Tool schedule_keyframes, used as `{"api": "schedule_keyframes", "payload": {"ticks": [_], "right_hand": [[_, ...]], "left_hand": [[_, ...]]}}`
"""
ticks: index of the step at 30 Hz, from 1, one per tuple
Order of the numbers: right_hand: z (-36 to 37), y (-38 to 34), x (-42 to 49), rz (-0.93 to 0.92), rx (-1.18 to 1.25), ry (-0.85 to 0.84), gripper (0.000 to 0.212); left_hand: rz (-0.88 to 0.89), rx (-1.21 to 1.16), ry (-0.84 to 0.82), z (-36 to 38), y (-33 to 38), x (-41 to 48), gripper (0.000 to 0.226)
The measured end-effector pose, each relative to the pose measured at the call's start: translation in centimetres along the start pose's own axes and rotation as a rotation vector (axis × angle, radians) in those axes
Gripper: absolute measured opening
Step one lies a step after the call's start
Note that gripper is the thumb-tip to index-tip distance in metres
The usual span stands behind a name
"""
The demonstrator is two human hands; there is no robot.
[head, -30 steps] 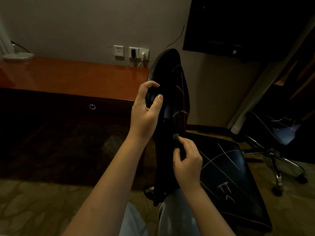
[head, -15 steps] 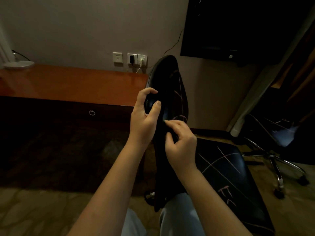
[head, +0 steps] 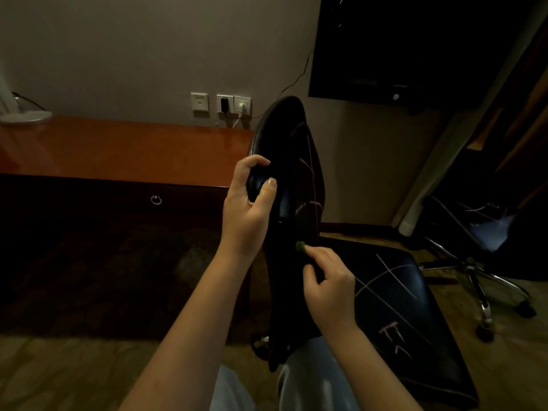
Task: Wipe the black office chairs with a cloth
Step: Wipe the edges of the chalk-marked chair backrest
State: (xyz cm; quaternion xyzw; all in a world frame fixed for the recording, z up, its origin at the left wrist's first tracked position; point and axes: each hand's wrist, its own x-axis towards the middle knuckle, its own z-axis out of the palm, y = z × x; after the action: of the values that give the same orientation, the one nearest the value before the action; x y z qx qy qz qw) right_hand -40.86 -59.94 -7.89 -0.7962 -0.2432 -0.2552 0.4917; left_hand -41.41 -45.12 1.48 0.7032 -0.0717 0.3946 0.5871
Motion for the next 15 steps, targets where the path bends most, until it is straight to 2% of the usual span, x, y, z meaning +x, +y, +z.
{"api": "schedule_keyframes", "payload": {"ticks": [5,11,15], "right_hand": [[0.1,-1.3,1.3,0.067,0.074,0.006,0.031],[1.0,-5.4,4.9,-0.084,0.137,0.034,0.027],[1.2,-4.9,4.1,-0.091,0.135,0.042,0.027]], "left_hand": [[-0.011,0.003,0.000,-0.1,0.2,0.1,0.021],[-0.012,0.011,-0.007,-0.2,0.3,0.1,0.022],[-0.010,0.010,-0.013,-0.2,0.3,0.0,0.021]]}}
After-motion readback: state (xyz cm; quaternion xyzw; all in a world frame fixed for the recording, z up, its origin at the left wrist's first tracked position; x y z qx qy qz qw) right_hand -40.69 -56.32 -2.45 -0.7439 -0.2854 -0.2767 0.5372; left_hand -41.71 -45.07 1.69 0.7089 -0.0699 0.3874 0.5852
